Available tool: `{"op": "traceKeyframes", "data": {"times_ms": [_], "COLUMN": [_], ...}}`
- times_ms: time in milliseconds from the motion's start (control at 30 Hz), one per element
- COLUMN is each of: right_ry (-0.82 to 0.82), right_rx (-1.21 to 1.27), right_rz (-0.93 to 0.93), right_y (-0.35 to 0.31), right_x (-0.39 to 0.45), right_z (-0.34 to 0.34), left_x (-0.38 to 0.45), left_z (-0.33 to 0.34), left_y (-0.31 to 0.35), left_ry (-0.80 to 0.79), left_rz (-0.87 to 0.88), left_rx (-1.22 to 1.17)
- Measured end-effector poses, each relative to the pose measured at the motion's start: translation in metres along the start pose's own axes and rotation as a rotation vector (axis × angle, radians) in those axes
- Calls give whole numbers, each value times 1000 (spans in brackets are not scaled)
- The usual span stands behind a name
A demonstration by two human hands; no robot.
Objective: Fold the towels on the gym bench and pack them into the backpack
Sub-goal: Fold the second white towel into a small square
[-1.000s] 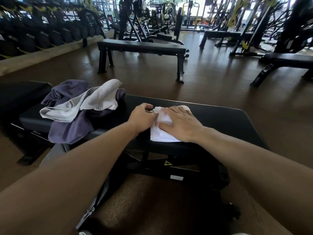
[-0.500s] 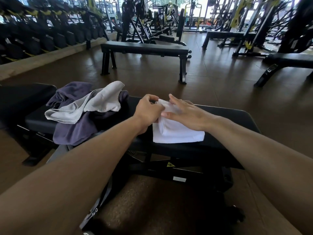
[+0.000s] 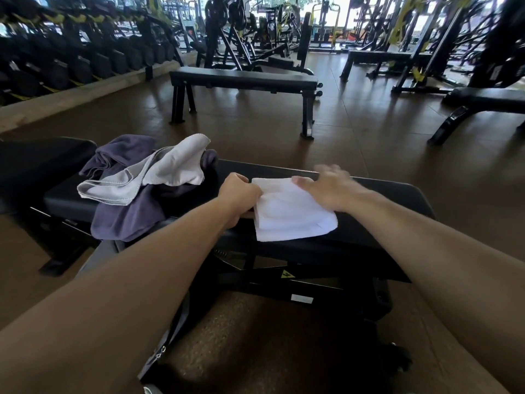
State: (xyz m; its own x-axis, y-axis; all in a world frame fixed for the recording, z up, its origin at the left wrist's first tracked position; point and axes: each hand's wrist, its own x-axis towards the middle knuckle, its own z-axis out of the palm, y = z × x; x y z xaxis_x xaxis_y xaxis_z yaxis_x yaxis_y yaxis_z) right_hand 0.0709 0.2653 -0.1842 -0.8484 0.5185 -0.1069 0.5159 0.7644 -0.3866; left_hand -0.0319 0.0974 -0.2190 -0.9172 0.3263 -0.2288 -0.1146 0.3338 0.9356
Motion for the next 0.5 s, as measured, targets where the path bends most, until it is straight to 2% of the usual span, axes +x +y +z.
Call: {"op": "traceKeyframes", "data": {"times_ms": [67,167,200,300,400,467,500], "right_ry": [-27,-331,-379,-339,-278,-281,-291], "right_rx": [-8,133,185,330,464,517,559], "right_rz": [148,209,193,90,-57,-181,-222], "right_y": [8,14,15,9,4,2,1], "right_x": [0,-10,-11,-8,-7,-10,-12], "right_z": [-12,-14,-12,-14,-31,-42,-46], "left_x": [3,6,7,6,-6,-14,-16], "left_z": [-6,-9,-10,-19,-30,-35,-38], "left_y": [-3,-6,-6,1,16,21,21], "left_ry": [-3,9,-3,-74,-348,-580,-646], "left_rz": [65,170,188,238,250,279,280], "left_rx": [155,364,418,470,381,258,187]}}
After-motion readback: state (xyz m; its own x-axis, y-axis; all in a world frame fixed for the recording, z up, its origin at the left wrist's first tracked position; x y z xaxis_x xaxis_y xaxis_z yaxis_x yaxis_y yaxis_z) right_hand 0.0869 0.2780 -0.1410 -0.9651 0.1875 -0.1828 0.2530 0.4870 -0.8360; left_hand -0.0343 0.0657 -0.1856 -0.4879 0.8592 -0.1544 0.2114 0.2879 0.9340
